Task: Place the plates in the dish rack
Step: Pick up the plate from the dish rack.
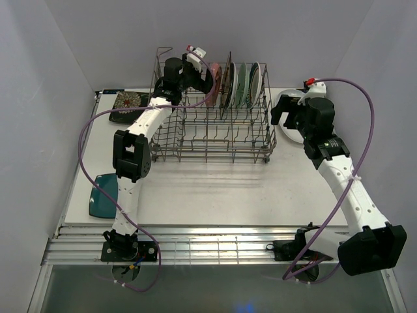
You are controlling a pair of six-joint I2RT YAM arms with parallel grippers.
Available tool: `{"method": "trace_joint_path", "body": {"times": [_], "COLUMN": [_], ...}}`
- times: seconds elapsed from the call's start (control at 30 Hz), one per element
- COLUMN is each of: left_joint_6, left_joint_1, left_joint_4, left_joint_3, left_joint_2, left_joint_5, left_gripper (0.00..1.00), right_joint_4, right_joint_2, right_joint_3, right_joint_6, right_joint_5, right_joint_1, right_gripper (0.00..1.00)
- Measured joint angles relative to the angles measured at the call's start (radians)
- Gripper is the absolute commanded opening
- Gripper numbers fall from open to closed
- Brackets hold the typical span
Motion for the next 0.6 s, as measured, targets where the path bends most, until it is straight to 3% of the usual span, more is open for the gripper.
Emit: {"method": "trace_joint_path", "body": {"times": [0.6], "left_joint_6": [-0.008], "left_joint_1": [0.001], "left_joint_4": [-0.051], "left_joint_3": [0.039], "left_joint_2": [0.002], "left_joint_5": [0.007], "left_gripper": [0.98], "right_joint_4": [0.035], "right_joint_2": [-0.042], "right_joint_3": [-0.105], "right_joint_6": [0.023], "right_joint_5": [-0.059], "right_joint_1": [0.000], "right_gripper": [0.97]}}
